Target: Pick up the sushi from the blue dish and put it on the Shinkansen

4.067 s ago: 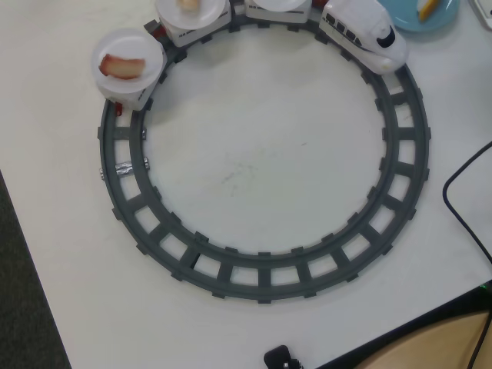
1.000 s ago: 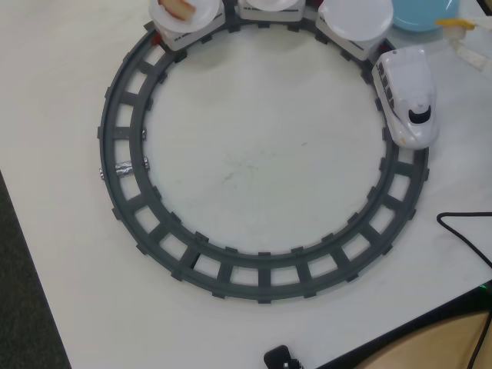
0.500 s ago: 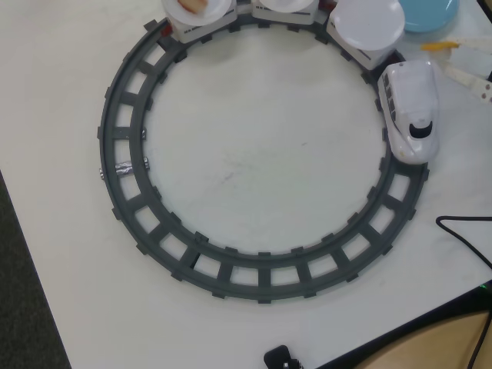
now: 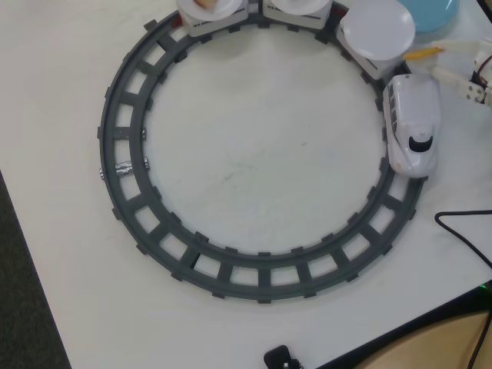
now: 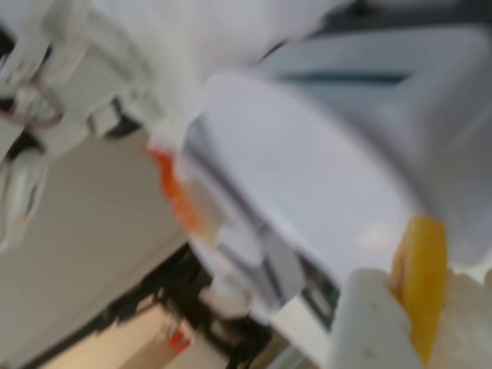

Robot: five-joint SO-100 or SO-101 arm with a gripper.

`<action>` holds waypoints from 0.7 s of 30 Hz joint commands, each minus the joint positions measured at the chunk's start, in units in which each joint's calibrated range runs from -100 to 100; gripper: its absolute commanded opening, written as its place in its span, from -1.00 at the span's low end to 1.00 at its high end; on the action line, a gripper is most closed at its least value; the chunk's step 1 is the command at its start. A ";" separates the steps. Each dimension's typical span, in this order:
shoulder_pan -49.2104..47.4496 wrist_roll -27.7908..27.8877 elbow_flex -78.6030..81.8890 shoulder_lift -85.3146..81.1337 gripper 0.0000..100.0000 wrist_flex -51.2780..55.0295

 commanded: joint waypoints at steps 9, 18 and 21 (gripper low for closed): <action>-1.24 1.91 -4.88 4.84 -0.96 -11.88; -0.97 4.37 -0.84 4.84 -0.96 -11.96; -0.89 4.42 -0.30 4.84 -0.96 -11.96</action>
